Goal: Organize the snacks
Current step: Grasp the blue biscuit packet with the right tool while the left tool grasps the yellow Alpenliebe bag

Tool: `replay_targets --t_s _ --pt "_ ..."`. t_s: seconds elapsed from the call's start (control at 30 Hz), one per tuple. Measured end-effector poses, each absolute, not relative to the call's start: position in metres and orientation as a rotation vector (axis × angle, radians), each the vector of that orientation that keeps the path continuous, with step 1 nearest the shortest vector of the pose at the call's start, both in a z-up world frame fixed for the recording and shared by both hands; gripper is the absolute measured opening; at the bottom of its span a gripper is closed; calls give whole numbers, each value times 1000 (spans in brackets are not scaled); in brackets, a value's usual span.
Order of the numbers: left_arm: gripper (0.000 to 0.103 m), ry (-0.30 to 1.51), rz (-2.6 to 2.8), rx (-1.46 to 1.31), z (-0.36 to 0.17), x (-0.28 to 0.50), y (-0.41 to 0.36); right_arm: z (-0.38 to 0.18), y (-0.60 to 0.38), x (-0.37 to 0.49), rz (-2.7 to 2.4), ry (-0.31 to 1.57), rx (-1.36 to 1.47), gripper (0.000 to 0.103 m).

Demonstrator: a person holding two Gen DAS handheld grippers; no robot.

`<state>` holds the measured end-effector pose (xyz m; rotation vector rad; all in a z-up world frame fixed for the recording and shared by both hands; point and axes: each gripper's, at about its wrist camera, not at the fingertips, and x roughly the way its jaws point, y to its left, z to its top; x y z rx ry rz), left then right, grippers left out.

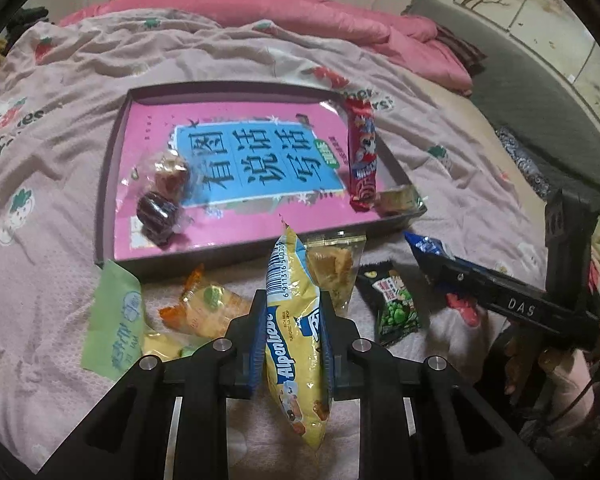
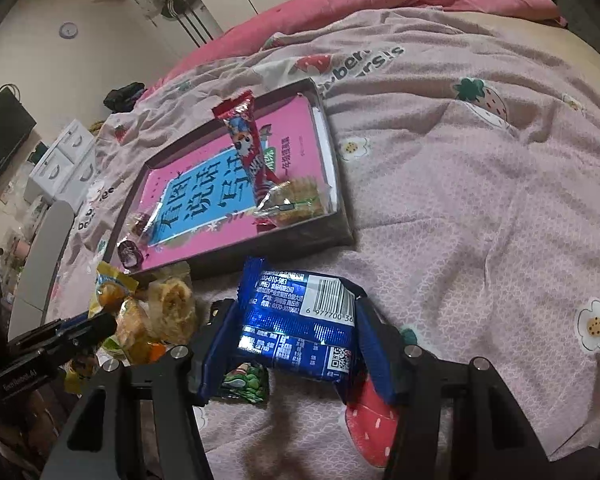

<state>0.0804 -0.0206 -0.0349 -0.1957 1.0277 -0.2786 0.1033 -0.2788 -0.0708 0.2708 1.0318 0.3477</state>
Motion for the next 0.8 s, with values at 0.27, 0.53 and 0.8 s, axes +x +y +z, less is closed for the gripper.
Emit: replay_targets --t_s 0.27,0.53,0.8 --pt "24 981 -240 -198 -22 80 -8 -57 -270 100 406 965 254 58" --pt "24 946 -211 -199 -12 80 4 -45 -258 96 442 908 208 58" --pt "24 892 -174 -201 -1 80 17 -37 -254 92 473 857 210 58"
